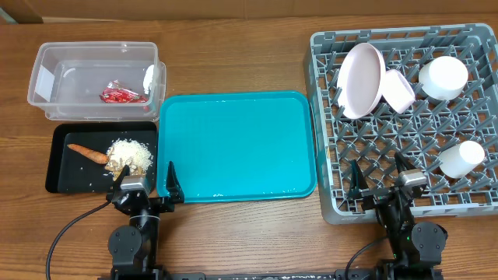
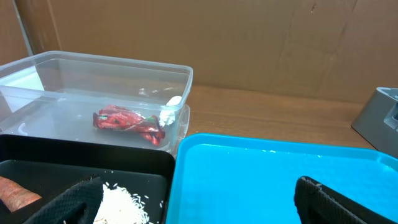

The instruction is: Sort waste into correct bins and load items into the dishwasher

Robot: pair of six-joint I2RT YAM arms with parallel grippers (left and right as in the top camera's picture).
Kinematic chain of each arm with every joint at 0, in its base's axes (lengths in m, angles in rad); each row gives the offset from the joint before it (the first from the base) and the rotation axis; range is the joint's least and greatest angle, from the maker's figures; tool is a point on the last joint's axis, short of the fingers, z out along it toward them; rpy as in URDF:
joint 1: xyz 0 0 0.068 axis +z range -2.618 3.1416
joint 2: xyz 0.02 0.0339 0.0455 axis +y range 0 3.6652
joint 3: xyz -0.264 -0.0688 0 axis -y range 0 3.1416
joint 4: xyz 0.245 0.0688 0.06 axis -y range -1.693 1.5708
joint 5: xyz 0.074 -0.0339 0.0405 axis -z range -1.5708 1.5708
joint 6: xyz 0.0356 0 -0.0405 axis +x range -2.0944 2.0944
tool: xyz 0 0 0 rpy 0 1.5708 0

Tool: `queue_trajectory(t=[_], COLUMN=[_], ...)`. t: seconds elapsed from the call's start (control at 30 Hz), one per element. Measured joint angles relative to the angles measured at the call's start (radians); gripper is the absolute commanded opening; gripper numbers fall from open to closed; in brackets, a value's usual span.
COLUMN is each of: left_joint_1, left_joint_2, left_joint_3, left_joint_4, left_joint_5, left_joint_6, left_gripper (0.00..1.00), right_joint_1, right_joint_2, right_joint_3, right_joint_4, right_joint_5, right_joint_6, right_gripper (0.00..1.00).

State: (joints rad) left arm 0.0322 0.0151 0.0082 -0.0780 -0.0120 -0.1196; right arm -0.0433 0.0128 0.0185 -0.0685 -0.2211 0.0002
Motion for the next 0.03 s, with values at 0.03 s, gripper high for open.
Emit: queue_trajectory(t=[0.03], left_joint_1=[0.0], left_joint_2=[0.0], left_joint_3=[0.0], left_joint_4=[0.0], left_joint_5=[0.0], left_joint_6=[0.0], left_gripper=[1.0], right_joint_1=[0.0], right_joint_2=[0.0], right_joint_3=[0.0], right_joint_4=[0.0], right_joint_5=[0.0], right_joint_6=[0.0], right_gripper=[1.0])
